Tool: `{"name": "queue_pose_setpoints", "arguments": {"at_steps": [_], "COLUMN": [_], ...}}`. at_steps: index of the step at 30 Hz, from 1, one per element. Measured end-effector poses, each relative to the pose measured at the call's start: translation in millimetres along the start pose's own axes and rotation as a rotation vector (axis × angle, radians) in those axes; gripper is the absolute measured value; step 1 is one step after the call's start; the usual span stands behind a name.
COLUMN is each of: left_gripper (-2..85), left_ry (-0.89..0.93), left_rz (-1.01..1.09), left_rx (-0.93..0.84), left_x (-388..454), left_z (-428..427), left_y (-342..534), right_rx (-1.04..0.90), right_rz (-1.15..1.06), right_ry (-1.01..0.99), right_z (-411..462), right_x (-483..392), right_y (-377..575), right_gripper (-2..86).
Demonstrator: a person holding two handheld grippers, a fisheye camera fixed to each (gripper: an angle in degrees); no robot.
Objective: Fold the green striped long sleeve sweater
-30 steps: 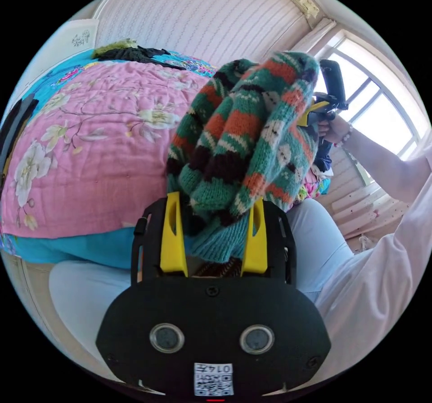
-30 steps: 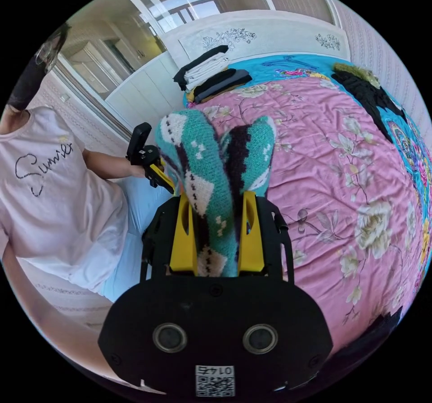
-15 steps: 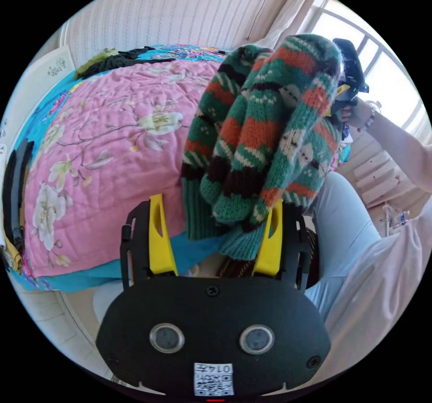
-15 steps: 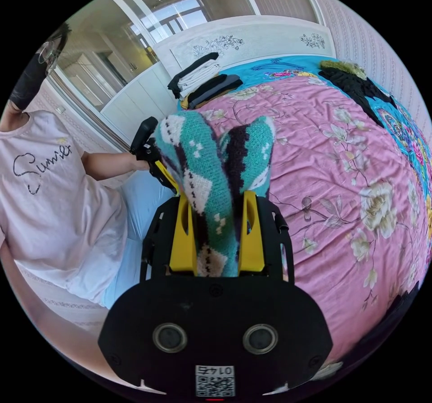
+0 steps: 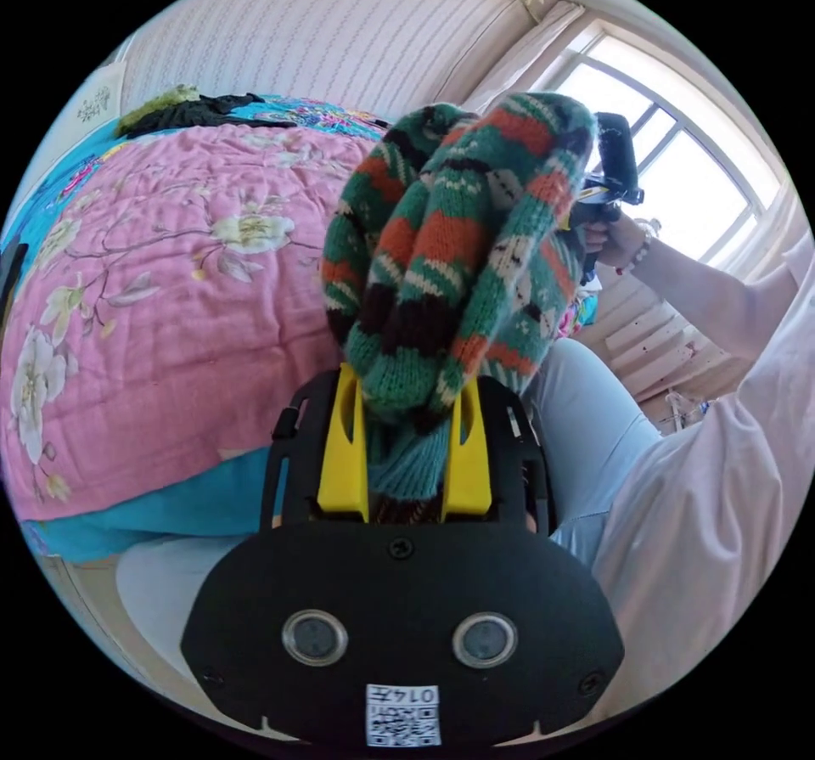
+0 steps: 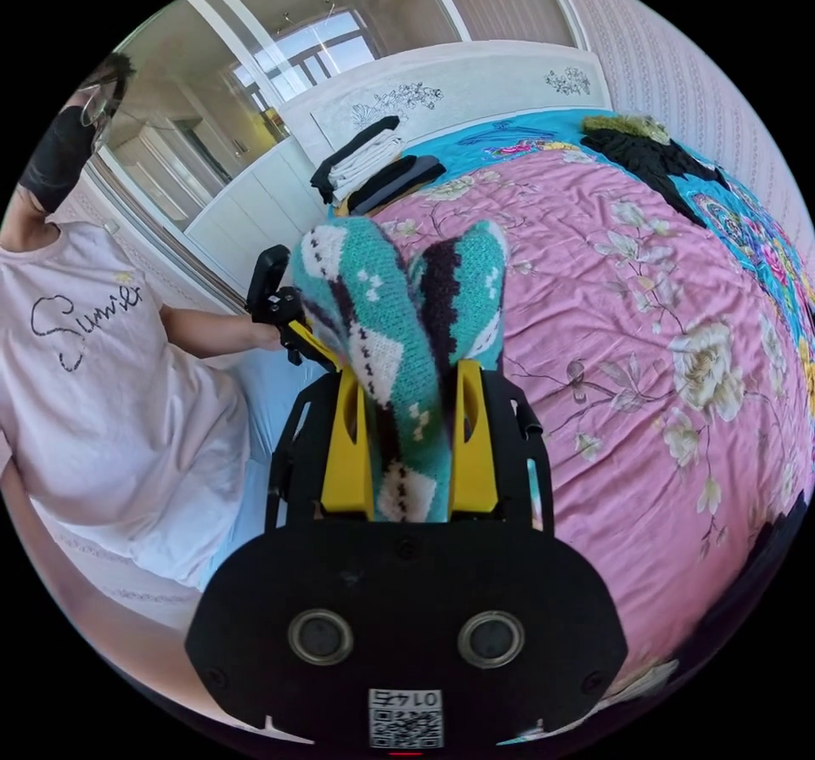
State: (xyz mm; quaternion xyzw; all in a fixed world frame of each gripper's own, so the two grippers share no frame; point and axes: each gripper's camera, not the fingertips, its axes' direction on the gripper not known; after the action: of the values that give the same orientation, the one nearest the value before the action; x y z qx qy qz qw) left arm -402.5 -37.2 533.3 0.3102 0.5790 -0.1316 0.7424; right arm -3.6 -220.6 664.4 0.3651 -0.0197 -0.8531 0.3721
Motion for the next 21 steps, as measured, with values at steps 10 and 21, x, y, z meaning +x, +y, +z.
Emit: {"name": "queue_pose_setpoints", "arguments": {"at_steps": [10,21], "left_gripper": [11.8,11.6], "left_ry": [-0.154,-0.364], "left_rz": [0.004,-0.317], "left_rx": [0.057,0.370], "left_x": [26,-105], "left_z": [-152,-455], "left_y": [-6,6], "right_rx": [-0.016,-0.085], "right_rz": [-0.165,-0.639], "right_ry": [-0.031,-0.117], "right_z": [48,151], "right_x": [-49,-181], "right_y": [-56,-366], "right_gripper": [13.7,14.0]}}
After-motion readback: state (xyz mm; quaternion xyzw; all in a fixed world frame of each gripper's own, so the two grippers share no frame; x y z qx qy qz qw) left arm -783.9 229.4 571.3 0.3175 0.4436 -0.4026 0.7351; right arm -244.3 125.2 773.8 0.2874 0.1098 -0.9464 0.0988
